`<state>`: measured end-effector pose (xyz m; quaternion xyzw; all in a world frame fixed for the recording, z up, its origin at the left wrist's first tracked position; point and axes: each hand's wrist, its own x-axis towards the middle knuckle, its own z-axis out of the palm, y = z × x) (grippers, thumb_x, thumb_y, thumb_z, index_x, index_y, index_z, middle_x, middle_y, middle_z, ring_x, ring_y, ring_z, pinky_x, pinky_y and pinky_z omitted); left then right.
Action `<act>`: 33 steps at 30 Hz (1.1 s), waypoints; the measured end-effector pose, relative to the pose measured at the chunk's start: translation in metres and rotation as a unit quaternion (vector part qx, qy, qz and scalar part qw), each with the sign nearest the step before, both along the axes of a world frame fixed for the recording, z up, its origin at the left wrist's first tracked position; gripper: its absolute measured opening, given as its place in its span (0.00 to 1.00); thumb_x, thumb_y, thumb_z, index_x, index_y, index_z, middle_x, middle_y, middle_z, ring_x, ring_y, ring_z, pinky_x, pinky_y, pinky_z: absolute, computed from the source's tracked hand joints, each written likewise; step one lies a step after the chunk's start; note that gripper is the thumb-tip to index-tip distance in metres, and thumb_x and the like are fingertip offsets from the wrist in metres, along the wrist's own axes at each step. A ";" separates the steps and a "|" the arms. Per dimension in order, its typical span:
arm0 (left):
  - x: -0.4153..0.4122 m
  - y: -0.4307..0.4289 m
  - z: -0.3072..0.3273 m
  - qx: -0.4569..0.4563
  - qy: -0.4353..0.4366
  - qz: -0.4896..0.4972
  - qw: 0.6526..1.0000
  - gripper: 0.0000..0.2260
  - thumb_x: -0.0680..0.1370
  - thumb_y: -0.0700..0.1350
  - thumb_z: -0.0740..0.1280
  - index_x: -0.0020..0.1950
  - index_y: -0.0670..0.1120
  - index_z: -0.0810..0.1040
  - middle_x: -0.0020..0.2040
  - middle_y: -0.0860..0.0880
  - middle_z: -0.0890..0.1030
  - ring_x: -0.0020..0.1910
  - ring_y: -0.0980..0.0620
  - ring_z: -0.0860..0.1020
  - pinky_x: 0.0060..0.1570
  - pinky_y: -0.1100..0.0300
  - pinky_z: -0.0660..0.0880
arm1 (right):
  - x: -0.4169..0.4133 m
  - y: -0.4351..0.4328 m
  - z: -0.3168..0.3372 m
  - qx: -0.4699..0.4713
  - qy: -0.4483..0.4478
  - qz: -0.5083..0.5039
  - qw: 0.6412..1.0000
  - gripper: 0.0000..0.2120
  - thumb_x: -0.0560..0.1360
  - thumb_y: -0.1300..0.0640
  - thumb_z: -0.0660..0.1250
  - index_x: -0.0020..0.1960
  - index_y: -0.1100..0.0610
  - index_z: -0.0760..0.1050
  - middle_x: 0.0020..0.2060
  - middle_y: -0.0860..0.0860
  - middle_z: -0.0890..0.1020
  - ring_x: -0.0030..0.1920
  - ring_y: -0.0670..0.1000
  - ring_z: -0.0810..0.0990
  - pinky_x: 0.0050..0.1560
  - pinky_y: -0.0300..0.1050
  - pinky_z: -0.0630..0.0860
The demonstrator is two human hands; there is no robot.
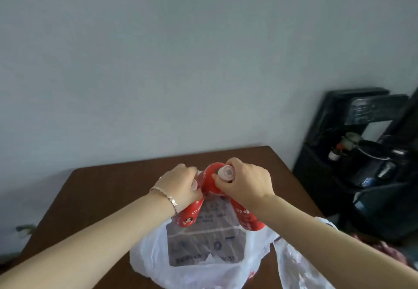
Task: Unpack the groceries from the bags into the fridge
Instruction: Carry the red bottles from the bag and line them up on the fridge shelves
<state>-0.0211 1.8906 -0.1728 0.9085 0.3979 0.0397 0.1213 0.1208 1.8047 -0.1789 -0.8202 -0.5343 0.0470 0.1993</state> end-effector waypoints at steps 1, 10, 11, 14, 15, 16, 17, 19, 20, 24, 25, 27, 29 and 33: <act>0.001 -0.001 0.007 0.009 -0.005 -0.023 1.000 0.11 0.72 0.52 0.67 0.49 0.48 0.75 0.44 0.50 0.70 0.50 0.44 0.77 0.47 0.56 0.73 | -0.002 -0.009 0.011 0.007 -0.012 -0.017 1.000 0.21 0.72 0.36 0.62 0.57 0.49 0.72 0.46 0.48 0.83 0.50 0.52 0.80 0.48 0.44 0.73; 0.058 -0.075 0.054 0.044 -0.078 -0.235 0.968 0.08 0.72 0.50 0.67 0.40 0.49 0.70 0.44 0.48 0.73 0.48 0.47 0.77 0.43 0.60 0.69 | -0.007 -0.140 0.059 0.010 -0.077 -0.209 0.975 0.22 0.70 0.32 0.60 0.51 0.50 0.74 0.42 0.46 0.82 0.42 0.49 0.81 0.47 0.45 0.79; 0.072 -0.098 0.055 0.041 -0.077 -0.276 0.957 0.08 0.72 0.49 0.67 0.39 0.49 0.70 0.44 0.48 0.73 0.48 0.47 0.77 0.43 0.60 0.69 | -0.008 -0.169 0.063 0.006 -0.079 -0.247 0.966 0.23 0.70 0.32 0.60 0.50 0.50 0.74 0.42 0.46 0.82 0.42 0.49 0.81 0.47 0.45 0.79; 0.102 -0.167 0.061 0.008 -0.094 -0.378 0.921 0.10 0.71 0.47 0.65 0.33 0.52 0.66 0.41 0.50 0.70 0.46 0.46 0.77 0.42 0.59 0.70 | -0.011 -0.249 0.070 -0.007 -0.091 -0.344 0.935 0.24 0.70 0.32 0.60 0.50 0.51 0.76 0.41 0.47 0.82 0.42 0.49 0.81 0.47 0.45 0.79; 0.111 -0.196 0.063 0.005 -0.099 -0.412 0.906 0.09 0.71 0.47 0.64 0.34 0.52 0.66 0.41 0.50 0.70 0.46 0.46 0.76 0.42 0.59 0.70 | -0.014 -0.281 0.073 -0.006 -0.094 -0.374 0.923 0.24 0.70 0.32 0.60 0.50 0.51 0.76 0.42 0.47 0.82 0.42 0.49 0.81 0.47 0.44 0.79; 0.117 -0.221 0.065 0.006 -0.104 -0.434 0.895 0.07 0.71 0.47 0.64 0.35 0.51 0.66 0.41 0.50 0.70 0.46 0.45 0.76 0.43 0.58 0.70 | -0.016 -0.306 0.075 -0.011 -0.098 -0.395 0.913 0.24 0.71 0.32 0.60 0.51 0.51 0.77 0.42 0.46 0.82 0.42 0.49 0.80 0.47 0.43 0.79; 0.122 -0.244 0.067 0.010 -0.111 -0.458 0.882 0.06 0.71 0.47 0.64 0.36 0.50 0.67 0.42 0.50 0.70 0.46 0.45 0.76 0.44 0.58 0.71 | -0.020 -0.329 0.078 -0.014 -0.106 -0.414 0.904 0.24 0.71 0.32 0.60 0.51 0.51 0.77 0.43 0.46 0.82 0.42 0.48 0.80 0.46 0.41 0.78; 0.133 -0.297 0.073 0.012 -0.126 -0.513 0.849 0.05 0.71 0.48 0.65 0.39 0.48 0.71 0.42 0.49 0.71 0.46 0.46 0.76 0.46 0.56 0.73 | -0.027 -0.382 0.086 -0.019 -0.124 -0.458 0.880 0.25 0.71 0.33 0.60 0.53 0.51 0.78 0.45 0.46 0.83 0.43 0.47 0.80 0.46 0.38 0.77; 0.139 -0.333 0.076 0.012 -0.136 -0.547 0.826 0.05 0.71 0.48 0.65 0.41 0.46 0.73 0.42 0.48 0.71 0.45 0.46 0.77 0.46 0.56 0.73 | -0.034 -0.416 0.089 -0.024 -0.126 -0.486 0.865 0.25 0.71 0.34 0.60 0.54 0.52 0.78 0.47 0.47 0.83 0.45 0.48 0.80 0.47 0.39 0.76; 0.140 -0.493 0.083 0.010 -0.156 -0.653 0.741 0.10 0.73 0.48 0.65 0.49 0.44 0.77 0.43 0.47 0.73 0.46 0.48 0.77 0.44 0.62 0.71 | -0.070 -0.564 0.097 -0.069 -0.127 -0.582 0.800 0.24 0.71 0.37 0.61 0.55 0.55 0.78 0.49 0.52 0.83 0.49 0.53 0.81 0.46 0.41 0.73; 0.137 -0.535 0.083 0.005 -0.163 -0.674 0.720 0.11 0.73 0.48 0.66 0.50 0.44 0.78 0.44 0.48 0.73 0.46 0.48 0.77 0.45 0.62 0.71 | -0.083 -0.602 0.097 -0.074 -0.130 -0.606 0.781 0.23 0.71 0.38 0.61 0.53 0.55 0.78 0.48 0.52 0.83 0.48 0.53 0.80 0.44 0.41 0.71; 0.128 -0.621 0.081 -0.010 -0.165 -0.701 0.694 0.10 0.72 0.48 0.66 0.50 0.46 0.78 0.44 0.50 0.72 0.46 0.49 0.76 0.44 0.63 0.70 | -0.112 -0.678 0.095 -0.070 -0.135 -0.645 0.749 0.21 0.71 0.40 0.61 0.51 0.55 0.78 0.46 0.52 0.83 0.47 0.53 0.80 0.42 0.40 0.68; 0.120 -0.685 0.081 -0.023 -0.163 -0.721 0.673 0.09 0.71 0.48 0.67 0.49 0.46 0.78 0.43 0.51 0.72 0.45 0.49 0.75 0.41 0.64 0.69 | -0.136 -0.736 0.097 -0.088 -0.127 -0.675 0.721 0.20 0.71 0.39 0.61 0.48 0.55 0.77 0.44 0.50 0.82 0.44 0.51 0.79 0.42 0.40 0.69; 0.091 -0.834 0.082 -0.060 -0.155 -0.778 0.606 0.09 0.72 0.48 0.66 0.49 0.46 0.78 0.45 0.50 0.74 0.44 0.50 0.74 0.40 0.64 0.70 | -0.194 -0.863 0.100 -0.098 -0.117 -0.738 0.657 0.21 0.72 0.37 0.61 0.49 0.54 0.77 0.45 0.49 0.82 0.45 0.50 0.79 0.42 0.38 0.70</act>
